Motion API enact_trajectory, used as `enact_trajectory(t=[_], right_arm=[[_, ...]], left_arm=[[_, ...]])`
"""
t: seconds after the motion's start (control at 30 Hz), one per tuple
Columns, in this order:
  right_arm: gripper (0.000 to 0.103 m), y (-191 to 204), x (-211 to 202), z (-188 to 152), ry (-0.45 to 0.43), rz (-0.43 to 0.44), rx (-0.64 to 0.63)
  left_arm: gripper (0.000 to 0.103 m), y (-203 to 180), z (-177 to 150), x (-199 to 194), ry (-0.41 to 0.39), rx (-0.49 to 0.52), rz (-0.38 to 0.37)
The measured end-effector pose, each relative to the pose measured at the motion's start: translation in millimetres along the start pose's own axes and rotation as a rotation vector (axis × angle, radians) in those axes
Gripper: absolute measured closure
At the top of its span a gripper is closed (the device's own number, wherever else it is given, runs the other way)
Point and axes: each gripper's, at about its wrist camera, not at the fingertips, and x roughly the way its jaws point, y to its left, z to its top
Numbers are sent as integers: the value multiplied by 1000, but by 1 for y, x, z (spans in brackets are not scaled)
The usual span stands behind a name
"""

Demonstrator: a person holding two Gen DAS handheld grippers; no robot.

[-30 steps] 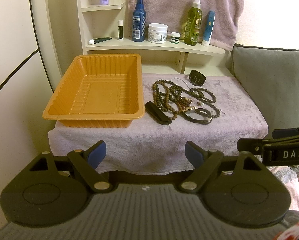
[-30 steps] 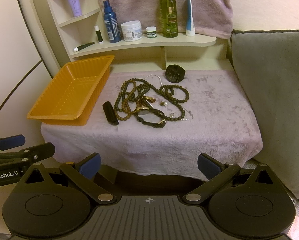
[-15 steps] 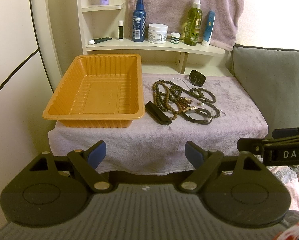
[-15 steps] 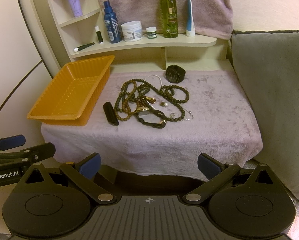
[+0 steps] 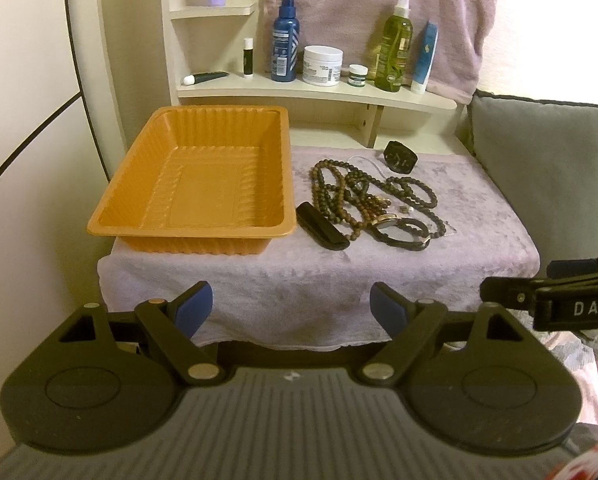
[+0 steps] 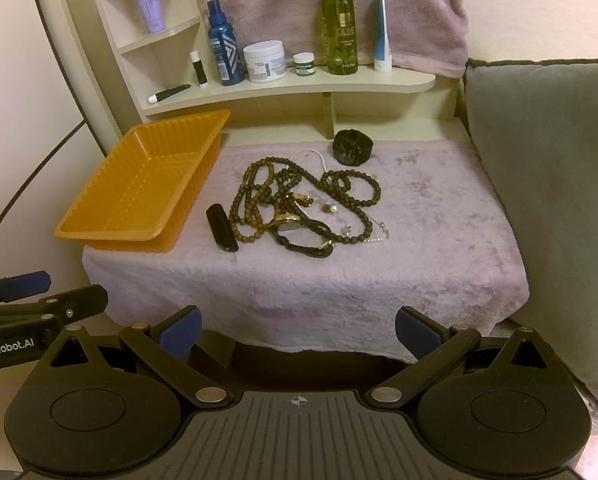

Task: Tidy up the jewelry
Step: 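Grasp the orange tray rim with the left tool while the right tool approaches the jewelry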

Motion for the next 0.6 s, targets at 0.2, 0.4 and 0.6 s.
enact_trajectory(t=[0.2,0.4,0.6], right_arm=[[0,-8,6,5,-27,5,5],[0,-14,15,14,-64,24,11],[8,-24,23,25,-123,60,40]], left_arm=[[18,19,1,6,-11,-38,21],[18,59,4,15,-36,-163,21],[21,105,5,27,-93,-301,53]])
